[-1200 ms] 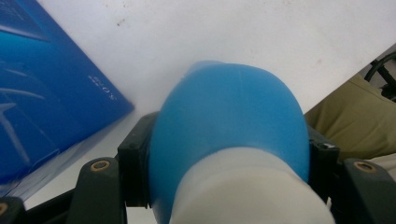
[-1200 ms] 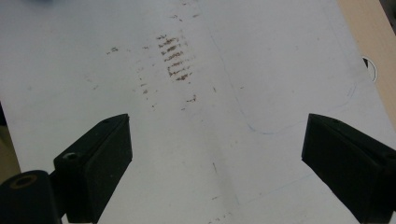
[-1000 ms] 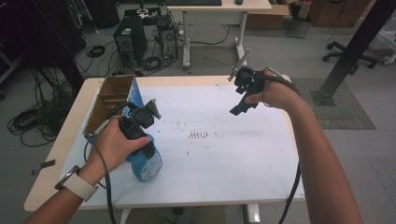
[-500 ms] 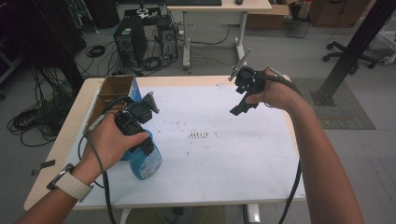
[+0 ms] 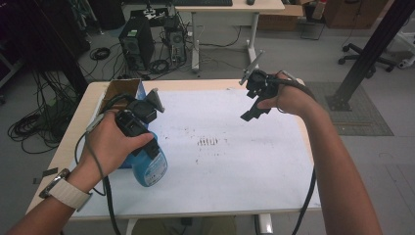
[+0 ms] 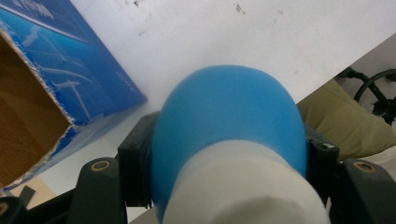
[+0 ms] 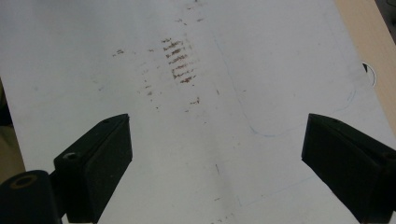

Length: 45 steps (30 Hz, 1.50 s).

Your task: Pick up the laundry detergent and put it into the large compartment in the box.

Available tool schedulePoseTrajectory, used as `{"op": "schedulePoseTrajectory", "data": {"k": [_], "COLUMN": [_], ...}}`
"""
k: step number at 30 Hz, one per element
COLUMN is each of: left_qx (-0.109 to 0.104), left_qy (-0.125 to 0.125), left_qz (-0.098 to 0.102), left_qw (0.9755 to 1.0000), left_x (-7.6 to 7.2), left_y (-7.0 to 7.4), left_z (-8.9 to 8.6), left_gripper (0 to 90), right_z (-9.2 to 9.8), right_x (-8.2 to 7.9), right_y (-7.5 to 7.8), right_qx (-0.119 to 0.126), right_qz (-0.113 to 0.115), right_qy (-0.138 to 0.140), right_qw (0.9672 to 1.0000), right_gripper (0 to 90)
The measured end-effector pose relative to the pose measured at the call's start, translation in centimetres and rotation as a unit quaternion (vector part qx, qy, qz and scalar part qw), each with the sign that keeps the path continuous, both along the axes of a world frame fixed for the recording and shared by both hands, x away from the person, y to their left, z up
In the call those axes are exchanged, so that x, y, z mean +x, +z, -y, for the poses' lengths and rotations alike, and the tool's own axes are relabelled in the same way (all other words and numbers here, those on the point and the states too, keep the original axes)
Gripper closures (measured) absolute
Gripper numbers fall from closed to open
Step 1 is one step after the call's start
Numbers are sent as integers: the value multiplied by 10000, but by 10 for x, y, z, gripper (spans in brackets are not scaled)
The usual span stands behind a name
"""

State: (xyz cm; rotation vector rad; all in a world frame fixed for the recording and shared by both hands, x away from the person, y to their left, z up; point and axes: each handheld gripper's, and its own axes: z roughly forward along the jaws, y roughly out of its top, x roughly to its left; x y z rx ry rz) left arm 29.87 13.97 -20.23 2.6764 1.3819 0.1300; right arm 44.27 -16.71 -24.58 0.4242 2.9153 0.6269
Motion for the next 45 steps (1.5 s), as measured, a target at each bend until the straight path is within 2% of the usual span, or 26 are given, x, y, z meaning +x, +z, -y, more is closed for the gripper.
{"op": "schedulePoseTrajectory", "data": {"k": [16, 25, 29, 36, 45], "left_qx": [50, 5, 82, -79, -82], "left_qy": [99, 286, 326, 547, 782], "left_qz": [27, 105, 117, 152, 224], "left_qw": [9999, 9995, 9994, 9984, 9967], "left_x": [1, 5, 7, 14, 23], "left_y": [31, 47, 53, 67, 84], "left_z": [-3, -10, -11, -16, -21], "left_gripper": [371, 371, 371, 371, 372], "right_z": [2, 0, 0, 1, 2], "right_x": [-2, -1, -1, -1, -1], "right_y": [2, 1, 2, 2, 4], "right_qx": [-16, -21, -38, -26, -7], "right_qz": [30, 18, 24, 27, 41], "right_qy": [-18, 2, 12, 8, -1], "right_qw": [10000, 10000, 10000, 10000, 10000], "right_gripper": [86, 87, 86, 87, 87]}}
